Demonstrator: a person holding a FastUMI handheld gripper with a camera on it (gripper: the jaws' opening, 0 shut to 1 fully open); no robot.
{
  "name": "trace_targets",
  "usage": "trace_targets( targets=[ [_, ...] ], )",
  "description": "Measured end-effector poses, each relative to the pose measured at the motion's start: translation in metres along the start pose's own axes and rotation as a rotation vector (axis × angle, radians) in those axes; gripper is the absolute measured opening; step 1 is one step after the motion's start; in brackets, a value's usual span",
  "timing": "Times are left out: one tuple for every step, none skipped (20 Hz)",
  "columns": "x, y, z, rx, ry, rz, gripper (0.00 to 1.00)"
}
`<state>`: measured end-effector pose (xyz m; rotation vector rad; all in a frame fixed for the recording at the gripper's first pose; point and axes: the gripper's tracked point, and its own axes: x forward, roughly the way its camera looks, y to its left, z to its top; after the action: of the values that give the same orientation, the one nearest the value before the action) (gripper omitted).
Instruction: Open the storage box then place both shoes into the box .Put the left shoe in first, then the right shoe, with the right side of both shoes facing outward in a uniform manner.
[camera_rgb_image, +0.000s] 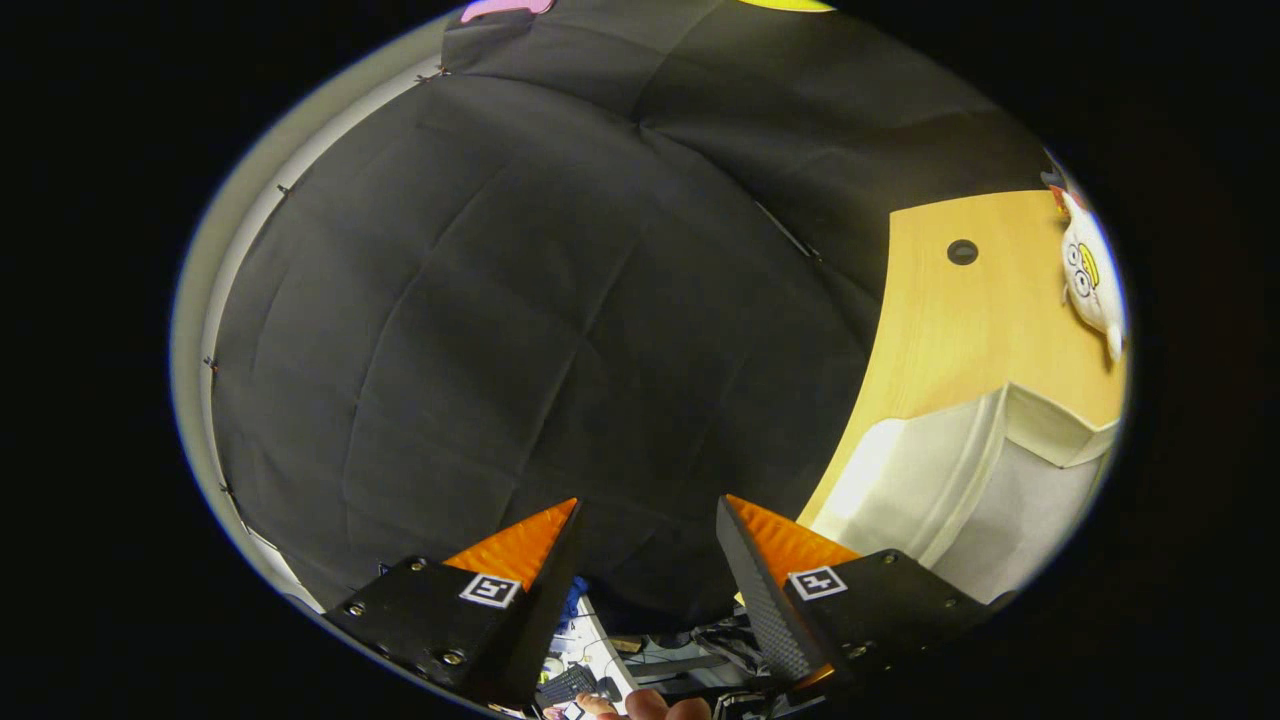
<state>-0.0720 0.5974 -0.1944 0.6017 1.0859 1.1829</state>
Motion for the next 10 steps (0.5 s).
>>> trace_targets(
  targets=[
    [-0.015, -0.005, 0.003, 0.006, -0.019, -0.002, 0.83],
    [-0.027, -0.011, 0.007, 0.004, -0.034, -0.008, 0.83],
    [-0.042, -0.017, 0.011, -0.002, -0.047, -0.013, 0.86],
    [-0.058, -0.022, 0.012, -0.007, -0.053, -0.027, 0.88],
    [-0.079, -0.029, 0.010, -0.008, -0.057, -0.049, 0.88],
    [-0.095, -0.034, 0.011, -0.004, -0.068, -0.056, 0.88],
    [-0.112, -0.042, 0.011, 0.003, -0.085, -0.070, 0.88],
    [-0.127, -0.051, 0.013, 0.009, -0.100, -0.085, 0.88],
    [-0.143, -0.062, 0.014, 0.016, -0.114, -0.102, 0.88],
    [-0.157, -0.072, 0.015, 0.025, -0.129, -0.122, 0.88]
  ],
)
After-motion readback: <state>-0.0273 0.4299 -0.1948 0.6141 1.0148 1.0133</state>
